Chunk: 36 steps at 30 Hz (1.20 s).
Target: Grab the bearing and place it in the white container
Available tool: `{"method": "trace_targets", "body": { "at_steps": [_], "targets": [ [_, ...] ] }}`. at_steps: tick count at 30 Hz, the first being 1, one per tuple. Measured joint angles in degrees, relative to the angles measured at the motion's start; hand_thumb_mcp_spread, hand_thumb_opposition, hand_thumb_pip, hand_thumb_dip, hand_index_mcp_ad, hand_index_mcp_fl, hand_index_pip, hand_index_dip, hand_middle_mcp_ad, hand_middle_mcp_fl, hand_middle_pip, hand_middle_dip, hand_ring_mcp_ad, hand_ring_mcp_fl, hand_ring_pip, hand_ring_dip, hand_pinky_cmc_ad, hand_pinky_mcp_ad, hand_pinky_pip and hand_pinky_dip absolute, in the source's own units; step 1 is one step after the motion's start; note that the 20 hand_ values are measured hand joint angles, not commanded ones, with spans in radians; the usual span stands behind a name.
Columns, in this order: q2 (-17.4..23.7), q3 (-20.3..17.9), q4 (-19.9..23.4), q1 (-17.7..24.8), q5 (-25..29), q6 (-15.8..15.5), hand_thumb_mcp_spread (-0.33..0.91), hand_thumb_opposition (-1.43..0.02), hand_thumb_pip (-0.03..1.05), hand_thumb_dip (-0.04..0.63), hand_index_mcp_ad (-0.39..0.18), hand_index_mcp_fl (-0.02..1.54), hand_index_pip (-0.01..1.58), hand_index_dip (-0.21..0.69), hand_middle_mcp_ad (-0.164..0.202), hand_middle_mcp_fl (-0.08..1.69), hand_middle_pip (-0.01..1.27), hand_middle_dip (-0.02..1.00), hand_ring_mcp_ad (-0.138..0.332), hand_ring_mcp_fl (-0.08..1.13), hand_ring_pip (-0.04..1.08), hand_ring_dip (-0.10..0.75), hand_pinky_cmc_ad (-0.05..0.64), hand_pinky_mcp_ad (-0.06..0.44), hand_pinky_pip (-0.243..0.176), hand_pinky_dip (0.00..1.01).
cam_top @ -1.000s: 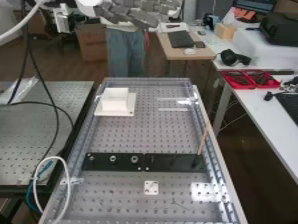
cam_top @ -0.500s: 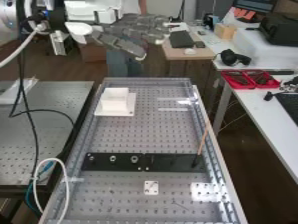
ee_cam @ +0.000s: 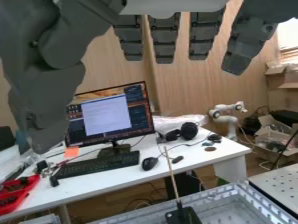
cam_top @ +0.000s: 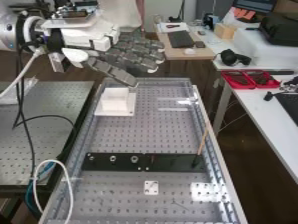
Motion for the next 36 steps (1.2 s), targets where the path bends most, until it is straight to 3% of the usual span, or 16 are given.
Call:
{"method": "trace_targets", "body": {
  "at_steps": [6, 10, 27, 36],
  "targets": [
    [-0.6, -2.8, 3.7, -1.0, -0.1, 1.4, 0.33, -0.74, 0.45, 0.143, -0.026, 0.06, 0.12, 0.124, 0.101, -0.01, 0.13, 0.13, 0.185, 0.00, 0.09, 0.028, 0.410, 0.311, -0.091, 0.19],
    [-1.5, -5.2, 7.8, -2.3, -0.8, 2.9, 0.34, -0.74, 0.45, 0.161, -0.024, 0.06, 0.26, 0.138, 0.101, -0.01, 0.13, 0.13, 0.187, 0.00, 0.09, 0.028, 0.407, 0.311, -0.091, 0.19],
    [-7.5, -8.6, 15.3, -6.5, -6.0, 3.7, 0.37, -0.77, 0.54, 0.188, -0.042, 0.02, 1.03, 0.175, 0.103, -0.01, 0.13, 0.13, 0.187, 0.00, 0.09, 0.028, 0.407, 0.314, -0.091, 0.19],
    [-10.8, -10.5, 21.5, -7.9, -6.8, 3.5, 0.37, -0.79, 0.54, 0.188, -0.044, 0.00, 1.23, 0.199, 0.101, -0.01, 0.13, 0.13, 0.185, 0.00, 0.09, 0.028, 0.410, 0.314, -0.091, 0.18]
  ]
}}
